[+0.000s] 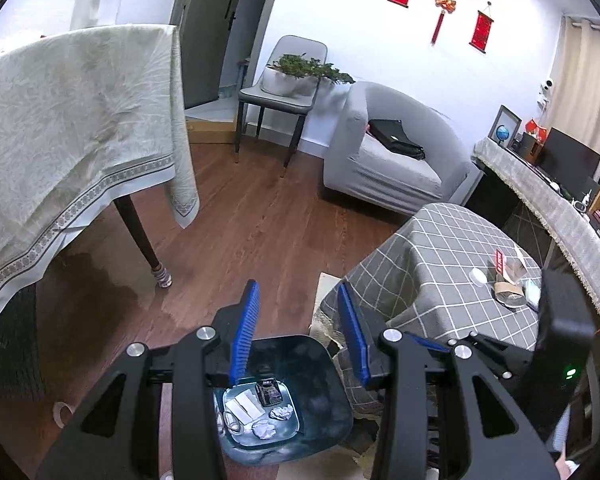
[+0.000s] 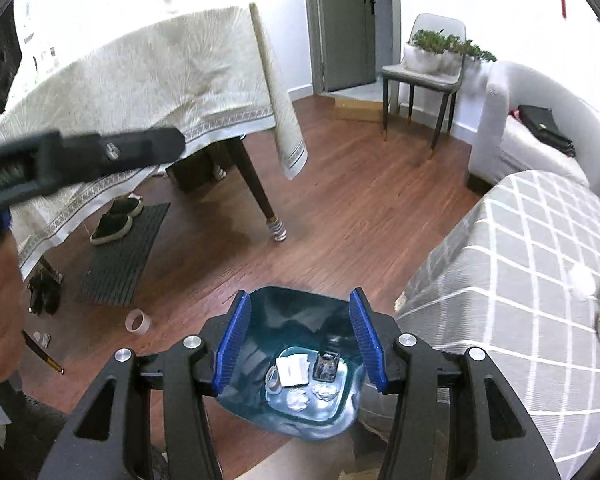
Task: Collect trash
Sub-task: 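Move both open tools back over the table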
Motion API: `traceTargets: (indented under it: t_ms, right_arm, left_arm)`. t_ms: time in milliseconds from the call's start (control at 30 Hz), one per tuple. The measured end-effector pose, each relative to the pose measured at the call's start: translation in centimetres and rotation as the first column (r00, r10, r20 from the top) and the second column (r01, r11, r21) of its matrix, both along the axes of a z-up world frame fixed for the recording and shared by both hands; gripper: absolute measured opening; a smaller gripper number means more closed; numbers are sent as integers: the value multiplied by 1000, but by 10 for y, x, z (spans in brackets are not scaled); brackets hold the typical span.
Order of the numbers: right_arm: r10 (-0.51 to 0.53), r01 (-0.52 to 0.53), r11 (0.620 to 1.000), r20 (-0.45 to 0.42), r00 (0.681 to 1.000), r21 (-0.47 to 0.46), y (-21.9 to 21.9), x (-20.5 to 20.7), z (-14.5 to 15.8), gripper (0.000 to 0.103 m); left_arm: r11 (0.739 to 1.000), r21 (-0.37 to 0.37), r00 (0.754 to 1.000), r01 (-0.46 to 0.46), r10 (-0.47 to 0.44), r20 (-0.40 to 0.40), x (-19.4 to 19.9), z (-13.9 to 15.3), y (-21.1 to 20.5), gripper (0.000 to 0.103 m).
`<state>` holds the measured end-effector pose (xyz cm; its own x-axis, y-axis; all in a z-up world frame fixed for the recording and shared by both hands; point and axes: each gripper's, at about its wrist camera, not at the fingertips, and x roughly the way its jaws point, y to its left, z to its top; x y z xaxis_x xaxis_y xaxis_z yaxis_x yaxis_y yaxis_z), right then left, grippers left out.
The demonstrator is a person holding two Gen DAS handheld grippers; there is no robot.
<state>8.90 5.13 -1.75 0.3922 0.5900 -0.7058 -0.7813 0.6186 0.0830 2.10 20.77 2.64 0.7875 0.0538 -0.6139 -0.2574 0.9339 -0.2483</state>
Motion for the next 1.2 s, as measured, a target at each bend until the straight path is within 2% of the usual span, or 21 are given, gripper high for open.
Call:
traceTargets:
  t_ms: [367,433,567,767,1000,1200]
  right_arm:
    - [-105,105,994,25,994,20,-56,18,13,52]
    - [-128,128,992,27,991,19,-68,23,13,52]
    - [-190,190,982,29,981,19,-103,35,14,52]
    - [-268,267,963,27,963,25,-147,52,15,53]
    - [-340,339,940,29,940,32,-202,66,15,61]
    - [-405,403,914,28,914,43,-250,82,21,70]
  left_arm:
    - [996,1,996,89,-89,1,27,0,-48,52]
    - [994,3,994,113,-113,-3,32,-1,-59,56]
    - [987,11,987,158,-158,-12,43,-4,-82,59]
    - [978,21,978,208,-208,-16,57,-7,-121,67]
    - [968,23,968,251,-251,-8,74,-7,-161,79]
    - [949,4,949,314,-314,-1,99,-12,-197,89]
